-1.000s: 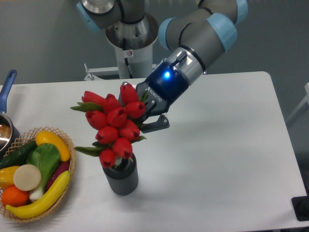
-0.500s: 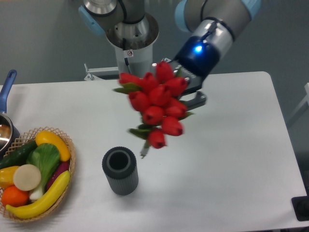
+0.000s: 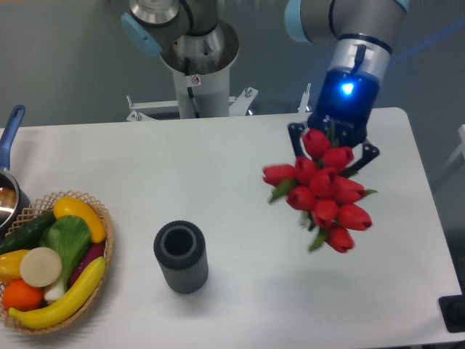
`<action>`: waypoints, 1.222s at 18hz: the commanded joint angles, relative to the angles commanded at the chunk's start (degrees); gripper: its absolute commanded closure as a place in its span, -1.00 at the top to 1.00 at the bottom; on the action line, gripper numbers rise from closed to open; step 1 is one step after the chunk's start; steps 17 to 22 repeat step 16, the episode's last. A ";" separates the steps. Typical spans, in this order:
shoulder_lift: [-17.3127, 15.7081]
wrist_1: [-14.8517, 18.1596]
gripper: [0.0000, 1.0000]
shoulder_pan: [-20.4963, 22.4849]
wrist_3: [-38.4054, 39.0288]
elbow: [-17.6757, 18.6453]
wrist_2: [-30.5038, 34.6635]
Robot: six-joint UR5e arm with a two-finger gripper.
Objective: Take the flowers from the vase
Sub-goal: 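Lift the tulip bunch up out of the vase and carry it away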
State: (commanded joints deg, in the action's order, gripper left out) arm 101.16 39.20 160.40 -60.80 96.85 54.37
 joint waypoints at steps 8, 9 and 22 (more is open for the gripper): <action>3.95 2.46 -0.94 -0.79 -4.07 2.47 21.90; 4.48 2.55 -0.93 -1.23 -3.98 2.30 23.13; 8.43 4.57 -0.95 -6.32 -4.24 0.63 34.39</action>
